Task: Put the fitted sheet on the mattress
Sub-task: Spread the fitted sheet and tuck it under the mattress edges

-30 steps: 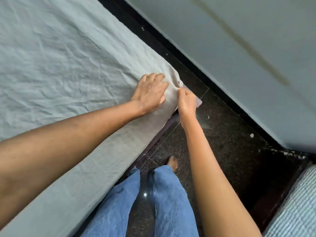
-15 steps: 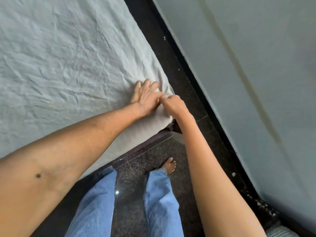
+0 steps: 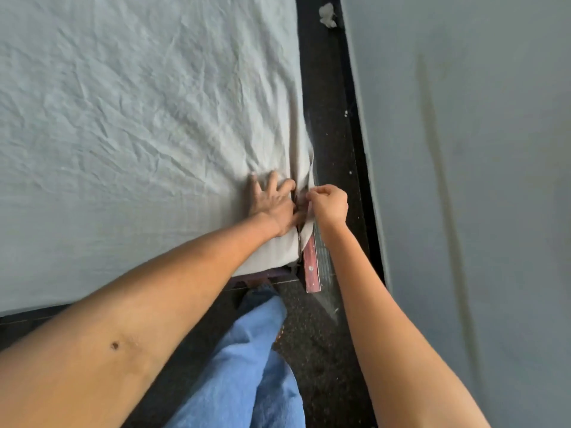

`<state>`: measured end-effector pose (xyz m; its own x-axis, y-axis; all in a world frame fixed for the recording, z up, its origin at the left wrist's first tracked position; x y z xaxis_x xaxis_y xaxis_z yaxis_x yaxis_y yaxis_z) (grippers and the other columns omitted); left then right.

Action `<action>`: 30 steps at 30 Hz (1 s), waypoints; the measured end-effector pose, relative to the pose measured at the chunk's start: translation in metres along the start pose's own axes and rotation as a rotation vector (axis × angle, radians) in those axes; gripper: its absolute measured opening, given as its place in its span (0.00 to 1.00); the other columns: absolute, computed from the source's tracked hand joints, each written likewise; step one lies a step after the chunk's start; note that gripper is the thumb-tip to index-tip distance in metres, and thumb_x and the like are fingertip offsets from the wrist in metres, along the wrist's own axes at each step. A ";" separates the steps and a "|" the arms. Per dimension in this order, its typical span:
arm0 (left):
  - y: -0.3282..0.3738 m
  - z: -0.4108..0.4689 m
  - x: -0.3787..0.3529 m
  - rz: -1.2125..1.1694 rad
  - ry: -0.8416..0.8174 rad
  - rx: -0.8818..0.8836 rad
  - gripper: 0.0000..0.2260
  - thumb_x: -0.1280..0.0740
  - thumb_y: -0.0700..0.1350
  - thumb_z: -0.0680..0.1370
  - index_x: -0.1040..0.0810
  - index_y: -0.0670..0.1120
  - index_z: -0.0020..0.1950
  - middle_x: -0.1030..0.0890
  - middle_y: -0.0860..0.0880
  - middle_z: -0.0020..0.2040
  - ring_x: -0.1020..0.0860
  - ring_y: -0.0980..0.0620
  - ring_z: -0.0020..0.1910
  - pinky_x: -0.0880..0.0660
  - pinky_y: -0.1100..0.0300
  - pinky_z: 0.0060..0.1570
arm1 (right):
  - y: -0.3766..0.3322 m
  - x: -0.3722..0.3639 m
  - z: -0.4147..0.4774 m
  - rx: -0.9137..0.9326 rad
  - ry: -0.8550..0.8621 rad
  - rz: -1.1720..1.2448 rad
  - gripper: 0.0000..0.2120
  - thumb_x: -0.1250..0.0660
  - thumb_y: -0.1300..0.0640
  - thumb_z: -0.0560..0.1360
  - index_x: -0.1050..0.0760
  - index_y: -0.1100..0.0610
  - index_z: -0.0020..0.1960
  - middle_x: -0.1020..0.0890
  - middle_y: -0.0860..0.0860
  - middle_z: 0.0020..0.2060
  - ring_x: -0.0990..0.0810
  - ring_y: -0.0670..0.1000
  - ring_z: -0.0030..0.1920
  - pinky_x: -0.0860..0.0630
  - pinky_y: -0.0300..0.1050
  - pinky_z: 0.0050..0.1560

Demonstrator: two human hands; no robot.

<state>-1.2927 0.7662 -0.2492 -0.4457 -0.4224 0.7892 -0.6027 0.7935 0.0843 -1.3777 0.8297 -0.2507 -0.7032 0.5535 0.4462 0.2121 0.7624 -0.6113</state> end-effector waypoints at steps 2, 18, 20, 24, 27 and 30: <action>-0.002 0.003 0.000 -0.083 0.253 -0.004 0.18 0.42 0.56 0.77 0.24 0.47 0.60 0.29 0.49 0.61 0.37 0.43 0.66 0.42 0.45 0.69 | -0.016 -0.006 0.005 0.197 0.009 -0.127 0.06 0.35 0.64 0.70 0.19 0.59 0.43 0.19 0.52 0.37 0.21 0.51 0.42 0.25 0.44 0.41; 0.064 -0.045 -0.041 -0.656 0.673 0.172 0.17 0.43 0.43 0.69 0.21 0.45 0.53 0.22 0.48 0.54 0.23 0.47 0.48 0.22 0.54 0.44 | -0.073 0.010 0.048 1.529 -0.543 -1.511 0.20 0.45 0.64 0.66 0.19 0.62 0.51 0.18 0.56 0.50 0.19 0.57 0.50 0.21 0.51 0.51; 0.077 -0.046 -0.039 -0.758 0.602 0.326 0.20 0.41 0.42 0.68 0.23 0.45 0.59 0.24 0.48 0.61 0.23 0.48 0.54 0.23 0.54 0.51 | -0.077 0.004 0.048 1.546 -0.578 -1.660 0.18 0.41 0.61 0.65 0.18 0.58 0.51 0.19 0.54 0.52 0.20 0.56 0.54 0.24 0.52 0.56; 0.084 -0.039 -0.022 -0.872 0.541 0.597 0.23 0.32 0.39 0.65 0.25 0.46 0.60 0.24 0.48 0.60 0.24 0.48 0.55 0.23 0.54 0.51 | -0.086 -0.003 0.050 1.555 -0.605 -1.857 0.16 0.31 0.57 0.66 0.18 0.54 0.54 0.21 0.52 0.58 0.25 0.58 0.61 0.32 0.60 0.65; 0.085 -0.030 -0.013 -0.911 0.508 0.738 0.20 0.31 0.37 0.65 0.22 0.45 0.57 0.21 0.48 0.46 0.22 0.47 0.43 0.22 0.54 0.42 | -0.090 -0.005 0.049 1.473 -0.672 -2.006 0.22 0.40 0.56 0.76 0.32 0.53 0.70 0.32 0.51 0.70 0.42 0.57 0.74 0.52 0.63 0.73; 0.094 -0.026 -0.008 -0.961 0.477 0.826 0.18 0.33 0.37 0.68 0.22 0.44 0.58 0.20 0.47 0.45 0.22 0.47 0.42 0.23 0.55 0.42 | -0.089 -0.013 0.043 1.470 -0.621 -2.089 0.20 0.43 0.55 0.78 0.31 0.56 0.69 0.32 0.54 0.69 0.40 0.59 0.72 0.52 0.62 0.73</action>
<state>-1.3290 0.8555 -0.2320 0.5428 -0.3304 0.7722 -0.8368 -0.2911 0.4637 -1.4165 0.7398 -0.2301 0.5518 -0.4037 0.7297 -0.6875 -0.7156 0.1240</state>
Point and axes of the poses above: each hand's wrist, its own z-axis towards the middle knuckle, its own x-axis out of the back of the hand, y = z × x, the point moved 2 cm from there along z, towards the middle knuckle
